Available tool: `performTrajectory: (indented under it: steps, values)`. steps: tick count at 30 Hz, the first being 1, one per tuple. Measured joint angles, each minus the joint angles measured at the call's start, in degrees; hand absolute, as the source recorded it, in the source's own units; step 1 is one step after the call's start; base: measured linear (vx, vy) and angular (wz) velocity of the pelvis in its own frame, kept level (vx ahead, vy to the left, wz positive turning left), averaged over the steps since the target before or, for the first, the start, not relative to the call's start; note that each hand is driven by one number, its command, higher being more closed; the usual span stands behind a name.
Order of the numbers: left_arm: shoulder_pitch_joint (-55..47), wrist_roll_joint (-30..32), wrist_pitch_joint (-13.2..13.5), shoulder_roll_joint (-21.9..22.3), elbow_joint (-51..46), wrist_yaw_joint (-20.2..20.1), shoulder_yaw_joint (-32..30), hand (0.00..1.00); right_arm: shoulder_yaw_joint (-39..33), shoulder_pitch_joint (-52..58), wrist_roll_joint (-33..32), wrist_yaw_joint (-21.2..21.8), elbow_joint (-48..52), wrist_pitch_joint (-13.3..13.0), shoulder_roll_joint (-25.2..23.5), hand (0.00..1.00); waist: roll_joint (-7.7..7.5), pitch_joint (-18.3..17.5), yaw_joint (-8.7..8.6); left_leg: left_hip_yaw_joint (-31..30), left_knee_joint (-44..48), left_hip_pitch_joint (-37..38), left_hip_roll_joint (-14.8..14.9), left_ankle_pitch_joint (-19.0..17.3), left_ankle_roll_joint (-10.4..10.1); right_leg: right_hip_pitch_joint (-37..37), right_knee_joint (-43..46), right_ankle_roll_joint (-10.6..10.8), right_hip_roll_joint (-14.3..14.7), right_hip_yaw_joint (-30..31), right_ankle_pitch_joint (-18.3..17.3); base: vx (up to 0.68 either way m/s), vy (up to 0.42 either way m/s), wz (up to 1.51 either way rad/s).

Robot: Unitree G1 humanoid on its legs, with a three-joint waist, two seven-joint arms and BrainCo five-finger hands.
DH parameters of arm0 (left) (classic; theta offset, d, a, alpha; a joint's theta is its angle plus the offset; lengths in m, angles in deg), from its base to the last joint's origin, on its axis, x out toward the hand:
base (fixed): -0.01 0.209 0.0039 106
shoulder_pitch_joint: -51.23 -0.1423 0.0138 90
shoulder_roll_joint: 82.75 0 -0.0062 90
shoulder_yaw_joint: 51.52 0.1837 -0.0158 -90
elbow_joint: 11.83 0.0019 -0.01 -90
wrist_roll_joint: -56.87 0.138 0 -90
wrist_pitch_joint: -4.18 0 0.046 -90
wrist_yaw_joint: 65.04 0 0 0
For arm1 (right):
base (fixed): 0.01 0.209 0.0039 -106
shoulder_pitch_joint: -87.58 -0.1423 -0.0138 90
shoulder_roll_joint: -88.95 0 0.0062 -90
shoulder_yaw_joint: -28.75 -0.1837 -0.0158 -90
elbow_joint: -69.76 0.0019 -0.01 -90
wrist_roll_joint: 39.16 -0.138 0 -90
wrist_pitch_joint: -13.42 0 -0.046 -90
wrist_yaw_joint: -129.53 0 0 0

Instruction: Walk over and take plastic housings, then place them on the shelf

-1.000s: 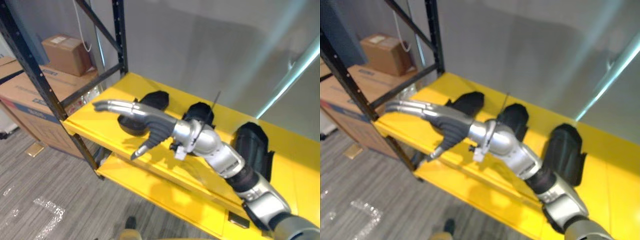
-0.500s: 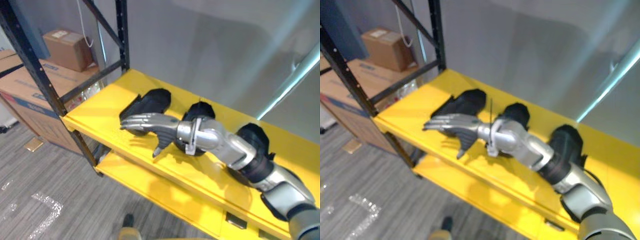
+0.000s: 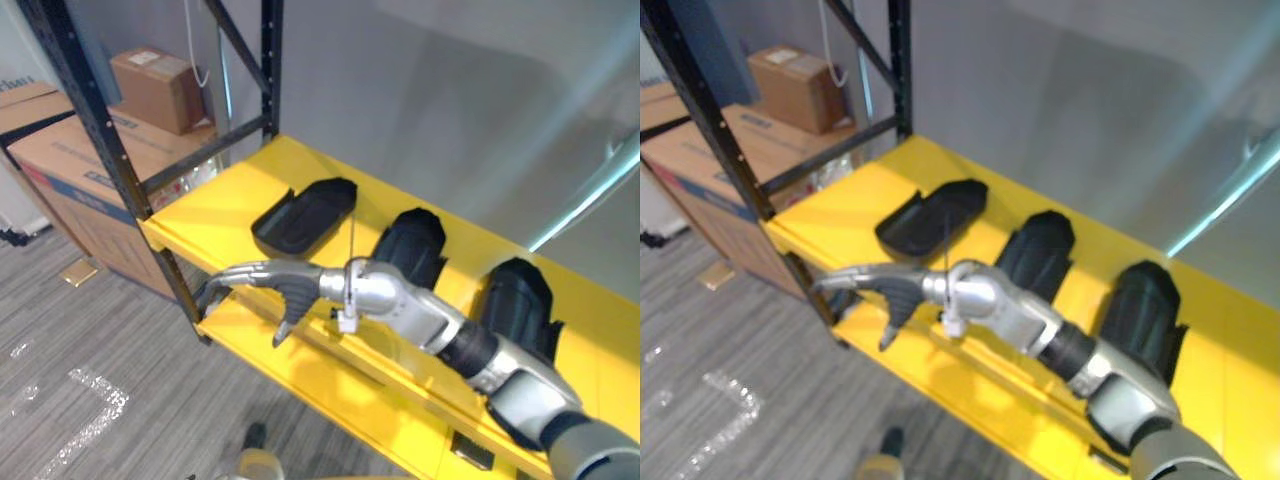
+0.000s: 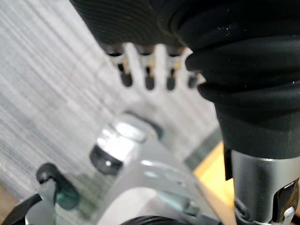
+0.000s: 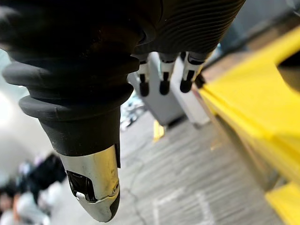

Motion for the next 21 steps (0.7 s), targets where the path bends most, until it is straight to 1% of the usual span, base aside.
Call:
performTrajectory:
  steps: [3, 6, 8, 10, 14, 16, 18, 21]
  values:
    - [0.1, 0.0, 0.0, 0.0, 0.3, 0.0, 0.0, 0.00, -0.1, 0.8, 0.1, -2.0, -2.6, 0.0, -2.6, 0.00, 0.29, 0.8, -0.01, -0.1, 0.0, 0.0, 0.0, -0.1, 0.1, -0.3, 0.4, 0.1, -0.2, 0.0, -0.5, 0.00, 0.000, 0.00]
    - [0.1, -0.1, 0.0, 0.4, 0.4, 0.2, 0.0, 0.00, 0.0, 1.0, 2.4, -3.0, -5.1, 0.1, -5.6, 0.00, 0.56, 1.4, 0.06, -0.2, 0.0, 0.0, 0.0, -0.1, 0.1, -0.4, 0.4, 0.1, -0.2, 0.0, -0.6, 0.00, 0.000, 0.00]
    - [0.1, -0.2, 0.1, 0.6, 0.4, 1.1, 0.1, 0.00, 0.0, 1.0, 4.0, -3.3, -6.5, 0.5, -7.3, 0.00, 0.77, 1.5, 0.11, -0.4, 0.0, -0.1, 0.0, -0.1, 0.1, -0.4, 0.4, 0.2, -0.2, -0.1, -0.7, 0.01, -0.008, 0.02]
    - [0.2, -0.3, 0.1, 0.9, 0.3, 1.6, 0.8, 0.00, 0.1, 1.0, 6.1, -4.8, -8.5, 1.7, -9.0, 0.00, 1.09, 1.9, 0.19, -0.8, 0.0, -0.1, -0.1, 0.1, -0.1, -0.2, 0.5, 0.4, -0.2, -0.4, -0.8, 0.01, -0.019, 0.07]
    - [0.2, -0.4, 0.1, 1.1, -0.1, 2.0, 2.2, 0.00, 0.1, 0.9, 9.4, -7.7, -12.5, 2.7, -10.1, 0.00, 1.66, 2.6, 0.42, -1.4, 0.1, -0.1, -0.2, 0.1, -0.2, 0.2, 0.7, 0.5, -0.2, -1.5, -0.8, 0.02, -0.023, 0.12]
    - [0.2, -0.5, 0.0, 2.1, -0.7, 2.1, 2.2, 0.00, 0.0, 0.9, 11.6, -9.7, -15.1, 3.4, -10.1, 0.00, 1.96, 3.3, 0.96, -1.4, 0.1, -0.1, -0.1, 0.1, -0.2, 0.2, 0.8, 0.5, -0.2, -1.6, -0.9, 0.00, 0.000, 0.00]
    - [0.2, -0.4, 0.0, 2.1, -1.2, 2.1, 2.2, 0.00, -0.2, 0.8, 12.0, -11.5, -17.1, 4.5, -10.1, 0.00, 2.31, 3.8, 1.46, -1.4, 0.1, -0.1, -0.1, 0.1, -0.2, 0.3, 1.0, 0.5, -0.1, -1.7, -1.0, 0.00, 0.000, 0.00]
    - [0.3, -0.4, 0.0, 2.4, -1.3, 2.1, 2.3, 0.00, -1.2, 0.0, 12.7, -14.8, -17.9, 5.4, -10.9, 0.00, 2.36, 4.4, 1.55, -1.5, 0.3, -0.1, -0.2, 0.1, -0.2, 0.4, 1.1, 0.6, -0.2, -1.9, -1.0, 0.00, -0.003, 0.01]
